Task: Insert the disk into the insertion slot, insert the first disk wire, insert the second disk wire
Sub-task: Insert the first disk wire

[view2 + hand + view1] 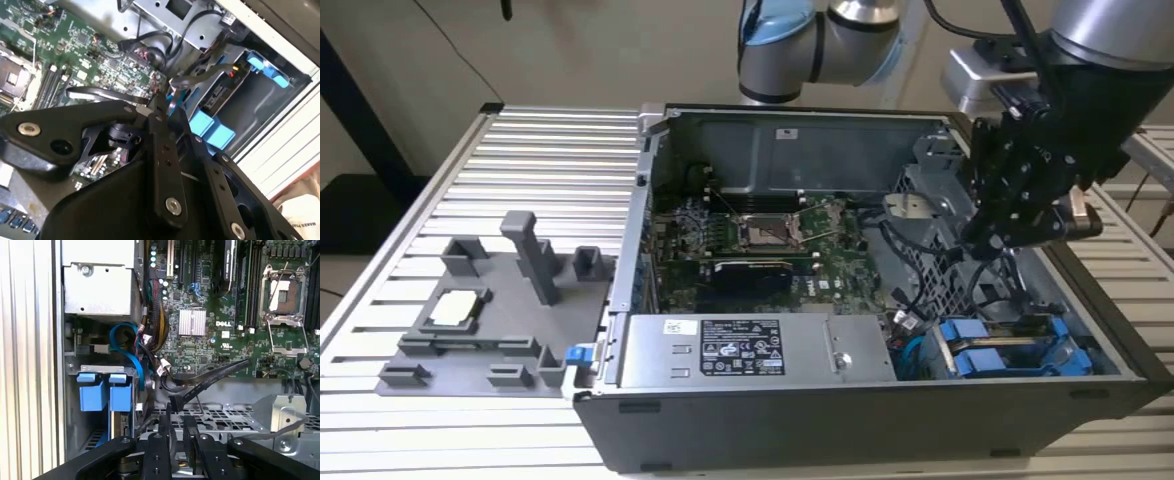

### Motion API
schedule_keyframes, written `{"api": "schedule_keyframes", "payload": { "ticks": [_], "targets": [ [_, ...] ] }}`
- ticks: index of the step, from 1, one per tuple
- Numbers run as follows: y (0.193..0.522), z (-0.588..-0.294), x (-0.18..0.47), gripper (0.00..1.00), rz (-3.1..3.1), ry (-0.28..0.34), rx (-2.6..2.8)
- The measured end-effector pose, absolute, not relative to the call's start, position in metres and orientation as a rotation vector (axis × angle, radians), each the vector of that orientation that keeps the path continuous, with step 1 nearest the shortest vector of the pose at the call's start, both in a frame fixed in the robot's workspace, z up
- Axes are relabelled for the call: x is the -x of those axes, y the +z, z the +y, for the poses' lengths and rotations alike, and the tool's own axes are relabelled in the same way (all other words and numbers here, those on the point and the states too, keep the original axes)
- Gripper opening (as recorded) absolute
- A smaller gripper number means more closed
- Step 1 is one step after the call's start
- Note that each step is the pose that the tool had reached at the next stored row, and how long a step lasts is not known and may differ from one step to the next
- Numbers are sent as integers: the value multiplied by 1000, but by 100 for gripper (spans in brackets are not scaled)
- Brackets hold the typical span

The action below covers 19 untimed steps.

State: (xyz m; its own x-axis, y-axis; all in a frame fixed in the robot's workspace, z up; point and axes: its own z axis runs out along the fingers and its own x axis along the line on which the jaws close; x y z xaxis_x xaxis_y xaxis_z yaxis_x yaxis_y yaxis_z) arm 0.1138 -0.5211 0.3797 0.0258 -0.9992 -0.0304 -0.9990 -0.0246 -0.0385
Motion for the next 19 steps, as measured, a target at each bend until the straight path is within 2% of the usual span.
{"api": "schedule_keyframes", "payload": {
  "ticks": [19],
  "targets": [
    [373, -513, -83, 27, 2087, -134, 2217]
  ]
}}
